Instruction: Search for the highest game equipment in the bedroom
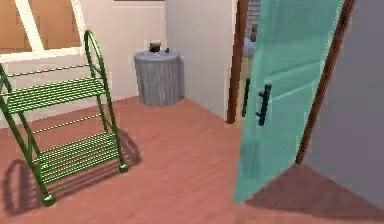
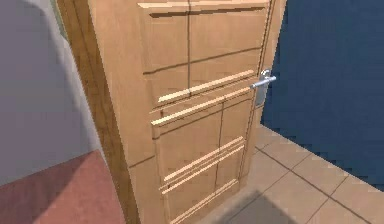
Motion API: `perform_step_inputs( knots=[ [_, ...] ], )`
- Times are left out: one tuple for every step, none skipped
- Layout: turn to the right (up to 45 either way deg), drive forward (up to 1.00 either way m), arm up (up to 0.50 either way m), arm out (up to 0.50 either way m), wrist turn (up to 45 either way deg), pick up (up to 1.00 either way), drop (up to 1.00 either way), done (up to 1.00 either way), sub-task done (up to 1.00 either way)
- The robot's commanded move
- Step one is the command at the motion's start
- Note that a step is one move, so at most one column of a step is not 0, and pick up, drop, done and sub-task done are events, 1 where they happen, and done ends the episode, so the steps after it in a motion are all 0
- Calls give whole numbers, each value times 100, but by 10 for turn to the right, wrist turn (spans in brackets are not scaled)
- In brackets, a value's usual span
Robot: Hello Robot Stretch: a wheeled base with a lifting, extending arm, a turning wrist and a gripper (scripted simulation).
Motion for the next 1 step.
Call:
perform_step_inputs(
  knots=[
    [0,85,0,0,0,0,0,0,0]
  ],
)
